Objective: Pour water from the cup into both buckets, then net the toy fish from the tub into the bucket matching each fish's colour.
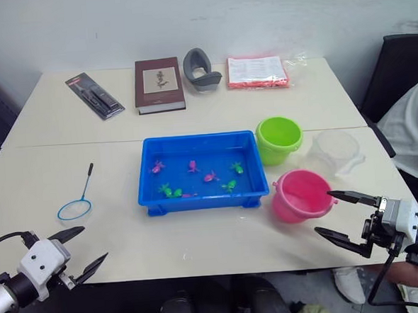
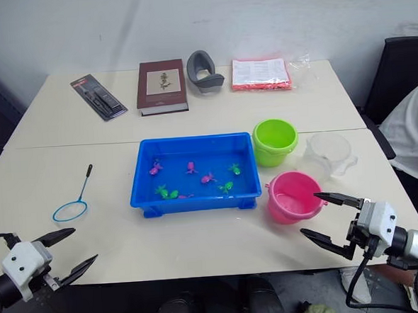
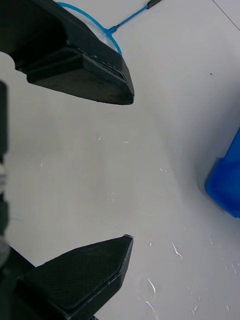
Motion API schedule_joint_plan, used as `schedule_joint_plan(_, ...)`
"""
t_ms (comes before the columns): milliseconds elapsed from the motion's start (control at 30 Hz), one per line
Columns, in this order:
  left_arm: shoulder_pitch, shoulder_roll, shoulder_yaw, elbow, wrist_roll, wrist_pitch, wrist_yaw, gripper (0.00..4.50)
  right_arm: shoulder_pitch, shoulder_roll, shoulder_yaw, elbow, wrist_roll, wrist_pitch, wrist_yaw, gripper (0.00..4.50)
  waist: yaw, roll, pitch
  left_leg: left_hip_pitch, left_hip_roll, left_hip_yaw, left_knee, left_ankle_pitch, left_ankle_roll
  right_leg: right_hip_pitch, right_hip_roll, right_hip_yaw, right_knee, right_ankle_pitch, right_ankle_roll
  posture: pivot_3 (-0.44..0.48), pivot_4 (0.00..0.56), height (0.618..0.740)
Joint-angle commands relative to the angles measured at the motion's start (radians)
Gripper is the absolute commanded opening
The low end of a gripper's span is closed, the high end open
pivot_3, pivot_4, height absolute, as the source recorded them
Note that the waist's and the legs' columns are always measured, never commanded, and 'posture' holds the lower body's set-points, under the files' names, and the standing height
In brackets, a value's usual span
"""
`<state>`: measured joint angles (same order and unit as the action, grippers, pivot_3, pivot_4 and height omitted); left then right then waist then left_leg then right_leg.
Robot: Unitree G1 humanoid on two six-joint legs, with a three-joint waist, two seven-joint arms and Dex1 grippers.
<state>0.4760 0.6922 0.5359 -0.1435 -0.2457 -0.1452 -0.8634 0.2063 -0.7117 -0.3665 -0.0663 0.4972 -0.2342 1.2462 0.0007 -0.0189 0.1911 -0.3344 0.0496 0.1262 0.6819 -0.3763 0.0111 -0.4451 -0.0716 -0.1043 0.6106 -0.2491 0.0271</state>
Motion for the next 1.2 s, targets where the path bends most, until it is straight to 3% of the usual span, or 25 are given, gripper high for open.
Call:
schedule_joint_plan(33,-0.039,0.022,0.006,-0.109,-0.157,0.105,-0.008,4.49,0.029,0.026,-0.047,-0.048,0.054,0.050,-0.074,4.50,0.000,0.000,0.000,0.000,0.000,0.000,0.000,0.000,0.000,0.000,0.000,0.000,0.000,0.000,0.000,0.000,0.150,0.740)
schedule_joint_plan(100,-0.107,0.041,-0.013,-0.244,-0.346,0.274,0.000,4.49,0.075,0.055,-0.112,-0.076,0.080,0.088,-0.156,4.50,0.013,-0.001,-0.001,-0.001,0.000,-0.001,0.000,0.000,-0.001,0.000,0.000,-0.001,0.001,0.000,0.000,0.000,0.150,0.740)
schedule_joint_plan(133,-0.143,0.053,-0.034,-0.286,-0.378,0.316,0.002,4.49,0.088,0.072,-0.151,-0.058,0.078,0.082,-0.197,4.50,0.023,-0.001,-0.001,-0.001,0.000,-0.002,0.000,0.001,-0.001,0.000,-0.001,-0.001,0.001,0.000,0.000,0.000,0.150,0.740)
schedule_joint_plan(333,-0.315,0.083,-0.122,-0.370,-0.431,0.455,0.049,4.49,0.063,0.128,-0.253,0.063,-0.011,0.124,-0.463,4.50,0.016,0.008,-0.007,0.000,-0.003,0.001,0.000,0.004,-0.005,0.001,-0.002,0.002,0.002,0.001,0.001,0.000,0.150,0.740)
schedule_joint_plan(433,-0.386,0.084,-0.163,-0.376,-0.437,0.499,0.058,4.49,0.015,0.135,-0.233,0.133,-0.013,0.149,-0.498,4.50,0.002,0.008,-0.007,0.000,-0.002,0.002,0.000,0.006,-0.009,0.001,0.000,0.003,0.003,0.001,0.001,0.000,0.150,0.740)
schedule_joint_plan(533,-0.451,0.101,-0.204,-0.378,-0.441,0.536,0.036,4.49,-0.155,0.149,-0.228,0.307,0.045,0.398,-0.657,4.50,-0.014,0.005,-0.007,0.000,-0.001,0.004,0.000,0.007,-0.010,0.002,0.002,0.005,0.006,0.001,0.001,0.000,0.150,0.740)
schedule_joint_plan(867,-0.531,0.151,-0.237,-0.377,-0.450,0.595,-0.034,4.49,-0.467,0.138,-0.144,0.634,-0.052,0.255,-0.605,4.50,-0.030,0.006,-0.007,0.002,0.000,0.004,-0.001,0.013,-0.017,0.000,0.009,0.012,0.011,-0.001,-0.001,0.000,0.150,0.740)
schedule_joint_plan(1033,-0.527,0.152,-0.252,-0.371,-0.434,0.584,-0.060,4.49,-0.523,0.141,-0.103,0.659,-0.081,0.228,-0.581,4.50,-0.030,0.006,-0.007,0.001,0.000,0.005,-0.001,0.013,-0.017,-0.001,0.009,0.013,0.011,-0.001,-0.001,0.000,0.150,0.740)
schedule_joint_plan(1200,-0.513,0.143,-0.247,-0.375,-0.423,0.576,-0.054,4.49,-0.585,0.160,-0.086,0.701,-0.132,0.177,-0.668,4.50,-0.030,0.007,-0.007,0.002,0.001,0.005,-0.001,0.013,-0.017,-0.001,0.009,0.013,0.011,-0.001,-0.001,0.000,0.150,0.740)
